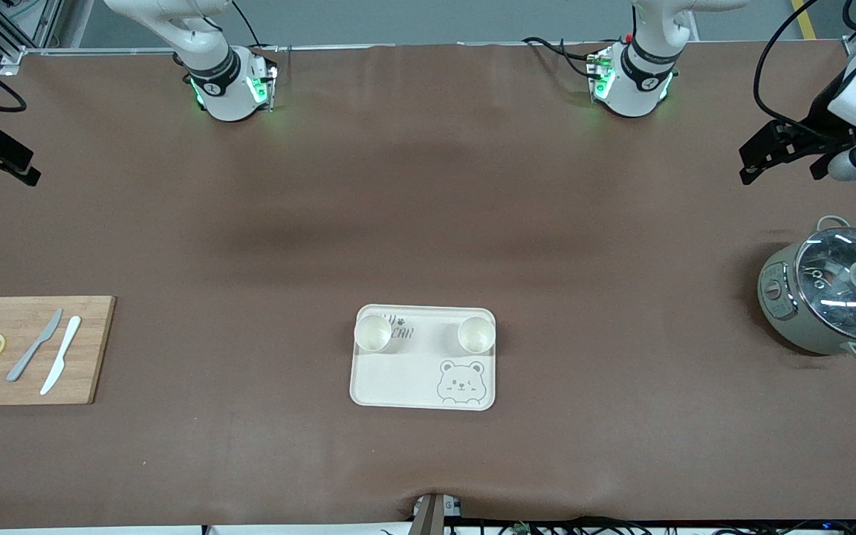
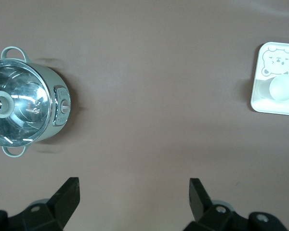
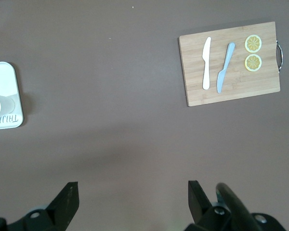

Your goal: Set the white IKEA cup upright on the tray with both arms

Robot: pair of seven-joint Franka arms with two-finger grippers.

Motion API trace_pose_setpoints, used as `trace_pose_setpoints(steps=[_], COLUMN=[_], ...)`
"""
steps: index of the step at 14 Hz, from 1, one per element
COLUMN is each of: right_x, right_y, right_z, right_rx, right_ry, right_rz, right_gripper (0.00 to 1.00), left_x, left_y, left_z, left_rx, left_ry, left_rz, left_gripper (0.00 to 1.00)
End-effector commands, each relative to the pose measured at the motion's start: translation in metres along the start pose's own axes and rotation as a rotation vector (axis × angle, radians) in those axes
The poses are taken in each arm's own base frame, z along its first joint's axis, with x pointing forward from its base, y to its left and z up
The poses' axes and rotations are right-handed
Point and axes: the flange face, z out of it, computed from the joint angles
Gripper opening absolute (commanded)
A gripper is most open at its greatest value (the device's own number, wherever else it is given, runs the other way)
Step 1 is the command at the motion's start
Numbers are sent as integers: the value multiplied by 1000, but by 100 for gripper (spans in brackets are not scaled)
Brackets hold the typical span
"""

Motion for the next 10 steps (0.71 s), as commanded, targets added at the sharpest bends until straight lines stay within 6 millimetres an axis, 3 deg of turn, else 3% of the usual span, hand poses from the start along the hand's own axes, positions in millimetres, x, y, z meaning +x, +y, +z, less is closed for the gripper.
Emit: trace_pose_setpoints(steps=[1, 10], right_x=[1, -2], right_y=[0, -2], right_z=[-1, 0], right_rx=[-23, -21], right_ry=[11, -6], right_rz=[-9, -14], right_gripper=[100, 100], left_x=[0, -2], left_y=[3, 1], left_z=[-3, -3], left_rx=[-17, -16], left_ry=[-14, -25], left_rz=[8, -14], left_gripper=[100, 100])
